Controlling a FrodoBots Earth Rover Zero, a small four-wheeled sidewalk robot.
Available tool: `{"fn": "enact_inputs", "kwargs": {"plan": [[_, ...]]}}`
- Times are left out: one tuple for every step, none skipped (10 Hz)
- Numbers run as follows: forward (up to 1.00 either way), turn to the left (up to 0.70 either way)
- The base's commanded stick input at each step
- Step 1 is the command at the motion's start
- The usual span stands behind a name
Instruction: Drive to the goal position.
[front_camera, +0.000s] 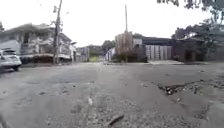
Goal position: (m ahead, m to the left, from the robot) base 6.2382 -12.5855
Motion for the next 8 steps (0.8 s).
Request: {"fn": "enact_inputs", "kwargs": {"plan": [[0.85, 0.00], [0.85, 0.00], [0.85, 0.00], [0.85, 0.00], [0.85, 0.00], [0.85, 0.00], [0.85, -0.01], [0.85, -0.15]]}}
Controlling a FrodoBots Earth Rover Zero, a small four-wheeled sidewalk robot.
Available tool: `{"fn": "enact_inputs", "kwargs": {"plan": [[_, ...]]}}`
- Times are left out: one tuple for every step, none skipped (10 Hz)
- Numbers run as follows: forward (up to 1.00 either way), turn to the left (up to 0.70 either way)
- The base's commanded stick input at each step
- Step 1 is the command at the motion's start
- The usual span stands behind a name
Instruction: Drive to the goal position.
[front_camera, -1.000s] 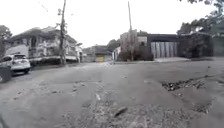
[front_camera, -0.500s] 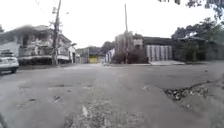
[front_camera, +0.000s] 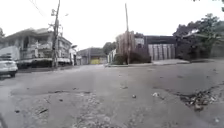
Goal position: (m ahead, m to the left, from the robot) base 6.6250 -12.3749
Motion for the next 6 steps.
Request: {"fn": "enact_inputs", "kwargs": {"plan": [[0.85, -0.30], [0.85, -0.34], [0.85, -0.34], [0.85, -0.34], [0.85, -0.34], [0.85, -0.34]]}}
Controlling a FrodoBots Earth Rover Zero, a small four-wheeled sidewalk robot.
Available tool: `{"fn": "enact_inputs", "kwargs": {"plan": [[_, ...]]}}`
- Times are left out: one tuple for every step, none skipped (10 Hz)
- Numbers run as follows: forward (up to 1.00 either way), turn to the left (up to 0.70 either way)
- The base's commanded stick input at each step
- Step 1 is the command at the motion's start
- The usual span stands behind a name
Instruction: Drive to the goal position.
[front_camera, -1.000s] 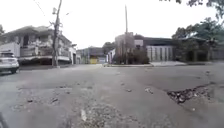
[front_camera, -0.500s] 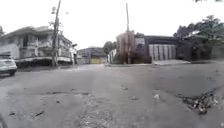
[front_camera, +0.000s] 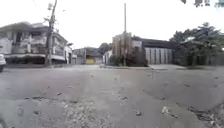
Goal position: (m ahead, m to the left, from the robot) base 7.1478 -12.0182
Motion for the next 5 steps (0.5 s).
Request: {"fn": "enact_inputs", "kwargs": {"plan": [[0.85, -0.34], [0.85, -0.34], [0.85, -0.34], [0.85, -0.34], [0.85, -0.34]]}}
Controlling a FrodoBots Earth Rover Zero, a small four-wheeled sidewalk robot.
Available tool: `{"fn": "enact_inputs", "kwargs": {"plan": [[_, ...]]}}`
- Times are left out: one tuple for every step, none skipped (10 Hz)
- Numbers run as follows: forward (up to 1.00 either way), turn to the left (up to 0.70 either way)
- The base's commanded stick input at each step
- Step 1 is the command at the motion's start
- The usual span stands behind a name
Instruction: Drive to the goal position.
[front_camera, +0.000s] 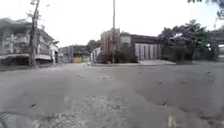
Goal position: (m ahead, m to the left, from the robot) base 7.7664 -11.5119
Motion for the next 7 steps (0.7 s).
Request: {"fn": "enact_inputs", "kwargs": {"plan": [[0.85, -0.34], [0.85, -0.34], [0.85, -0.34], [0.85, -0.34], [0.85, -0.34], [0.85, -0.34], [0.85, -0.34]]}}
